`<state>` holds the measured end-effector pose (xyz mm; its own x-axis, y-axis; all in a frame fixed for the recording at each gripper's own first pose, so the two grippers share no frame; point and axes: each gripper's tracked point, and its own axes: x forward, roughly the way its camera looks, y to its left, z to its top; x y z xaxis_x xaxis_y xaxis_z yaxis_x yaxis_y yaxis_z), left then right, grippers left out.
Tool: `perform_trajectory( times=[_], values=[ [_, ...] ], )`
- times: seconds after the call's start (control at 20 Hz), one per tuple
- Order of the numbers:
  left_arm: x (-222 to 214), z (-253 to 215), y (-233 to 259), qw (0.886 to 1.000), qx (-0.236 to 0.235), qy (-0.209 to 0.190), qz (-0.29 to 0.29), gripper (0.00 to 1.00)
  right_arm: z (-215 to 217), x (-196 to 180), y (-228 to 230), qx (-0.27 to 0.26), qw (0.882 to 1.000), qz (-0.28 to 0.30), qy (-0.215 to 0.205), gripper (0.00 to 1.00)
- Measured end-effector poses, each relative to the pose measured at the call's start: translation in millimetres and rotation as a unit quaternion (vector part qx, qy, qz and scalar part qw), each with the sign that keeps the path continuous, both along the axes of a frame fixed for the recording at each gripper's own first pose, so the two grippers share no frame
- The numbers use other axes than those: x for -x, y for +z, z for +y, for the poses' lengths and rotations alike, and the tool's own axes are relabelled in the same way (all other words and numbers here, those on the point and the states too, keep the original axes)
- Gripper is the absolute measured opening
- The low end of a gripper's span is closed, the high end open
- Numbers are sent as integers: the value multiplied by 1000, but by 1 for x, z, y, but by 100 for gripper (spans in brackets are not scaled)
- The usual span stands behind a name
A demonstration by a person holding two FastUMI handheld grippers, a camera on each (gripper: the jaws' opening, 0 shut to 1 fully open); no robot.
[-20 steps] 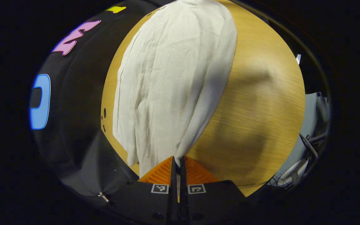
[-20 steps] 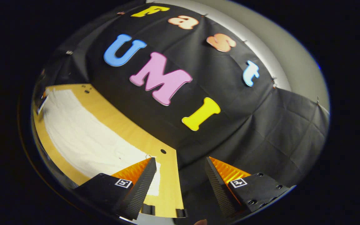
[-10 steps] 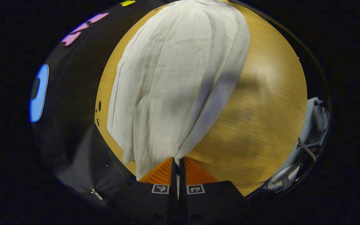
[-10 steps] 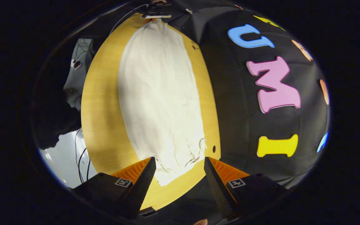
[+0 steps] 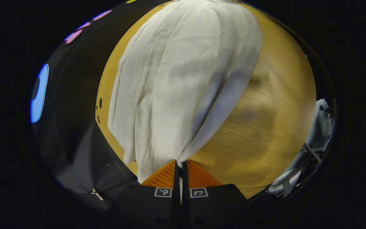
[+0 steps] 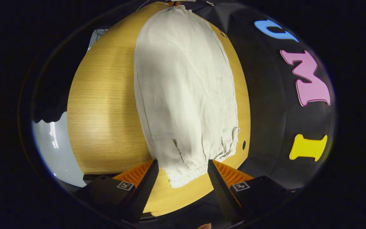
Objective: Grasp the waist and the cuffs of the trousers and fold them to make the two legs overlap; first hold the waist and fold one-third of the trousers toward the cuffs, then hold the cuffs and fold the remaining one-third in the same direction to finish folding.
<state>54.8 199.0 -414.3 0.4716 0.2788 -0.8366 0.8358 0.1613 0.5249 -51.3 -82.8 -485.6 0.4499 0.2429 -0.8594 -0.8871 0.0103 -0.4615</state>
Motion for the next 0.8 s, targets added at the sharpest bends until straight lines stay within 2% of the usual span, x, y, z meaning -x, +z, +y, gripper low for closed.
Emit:
perform_trajectory(
  times=[0.25, 0.35, 0.55, 0.6, 0.65, 0.7, 0.8],
  values=[
    [0, 1, 1, 1000, -11, 4, 2, 6, 6, -8, -14, -7, 1000, 6, 26, 92],
    [0, 0, 1, 1000, -18, -4, 3, 6, 7, -9, -22, -10, 999, 38, 25, 92],
    [-1, 1, 2, 999, -33, -15, -1, 6, 4, -4, -35, 2, 996, 88, -26, 65],
    [-1, 1, 1, 999, -35, -10, -5, 6, 3, 0, -37, 9, 995, 89, -36, 41],
    [-1, 2, 2, 999, -35, -3, -9, 6, 4, 1, -39, 17, 996, 79, -35, 34],
    [0, 1, 1, 999, -32, 5, -13, 6, -1, -4, -43, 23, 997, 63, -30, 11],
    [0, 3, 0, 999, -24, 33, -22, 6, 3, -4, -39, 28, 998, 49, -30, 7]
  ],
)
